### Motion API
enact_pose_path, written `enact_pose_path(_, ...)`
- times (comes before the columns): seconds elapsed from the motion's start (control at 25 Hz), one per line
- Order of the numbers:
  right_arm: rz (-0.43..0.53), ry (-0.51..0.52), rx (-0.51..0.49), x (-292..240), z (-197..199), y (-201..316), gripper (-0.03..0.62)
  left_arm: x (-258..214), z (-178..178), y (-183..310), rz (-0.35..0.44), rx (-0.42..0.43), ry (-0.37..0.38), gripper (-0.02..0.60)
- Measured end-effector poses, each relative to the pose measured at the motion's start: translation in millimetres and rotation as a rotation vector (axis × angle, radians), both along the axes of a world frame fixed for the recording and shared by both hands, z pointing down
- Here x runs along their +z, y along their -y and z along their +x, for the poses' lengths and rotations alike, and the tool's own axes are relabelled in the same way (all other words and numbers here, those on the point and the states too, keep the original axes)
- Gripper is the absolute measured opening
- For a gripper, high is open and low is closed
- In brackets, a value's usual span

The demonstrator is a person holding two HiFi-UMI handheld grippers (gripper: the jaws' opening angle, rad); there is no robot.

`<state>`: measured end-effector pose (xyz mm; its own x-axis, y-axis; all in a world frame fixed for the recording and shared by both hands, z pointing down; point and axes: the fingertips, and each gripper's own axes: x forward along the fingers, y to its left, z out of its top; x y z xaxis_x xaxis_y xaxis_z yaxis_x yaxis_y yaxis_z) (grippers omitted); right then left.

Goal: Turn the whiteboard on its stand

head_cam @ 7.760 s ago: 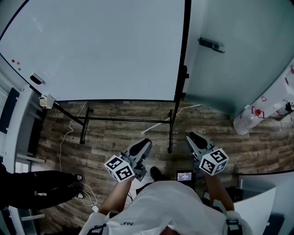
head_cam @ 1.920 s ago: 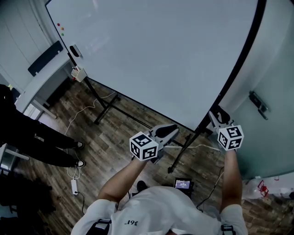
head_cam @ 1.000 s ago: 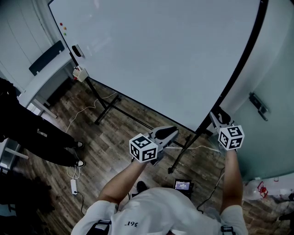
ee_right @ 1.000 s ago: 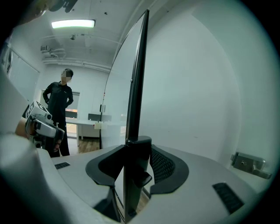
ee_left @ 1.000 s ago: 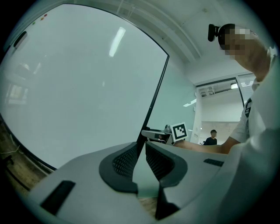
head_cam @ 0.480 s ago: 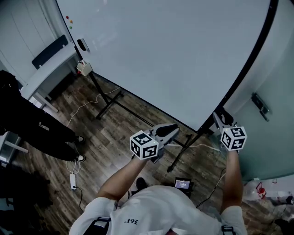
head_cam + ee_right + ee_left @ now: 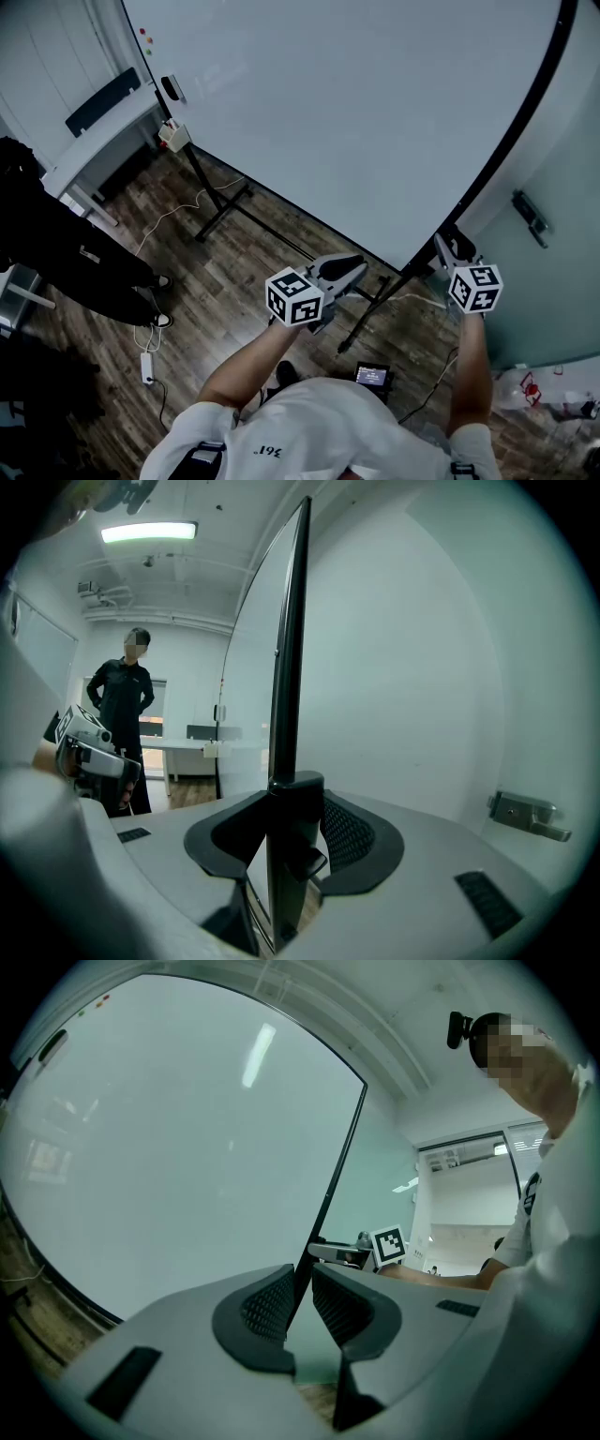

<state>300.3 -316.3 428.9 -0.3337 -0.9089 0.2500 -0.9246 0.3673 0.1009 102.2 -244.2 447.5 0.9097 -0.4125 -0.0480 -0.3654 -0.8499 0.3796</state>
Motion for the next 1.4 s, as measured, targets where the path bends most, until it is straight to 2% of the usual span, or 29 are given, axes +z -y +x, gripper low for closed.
enact_pose_path(0.68,-0.01,0.015,0.008,1,-11,-22,0.189,-9,-7,-13,0.012,0.006,-0.021,0.049)
enact_pose_path(1.4,0.002,0.044,0.033,1,-18,-49,0.184,-21,1,-29,0.021,0.059,-0.06,0.049)
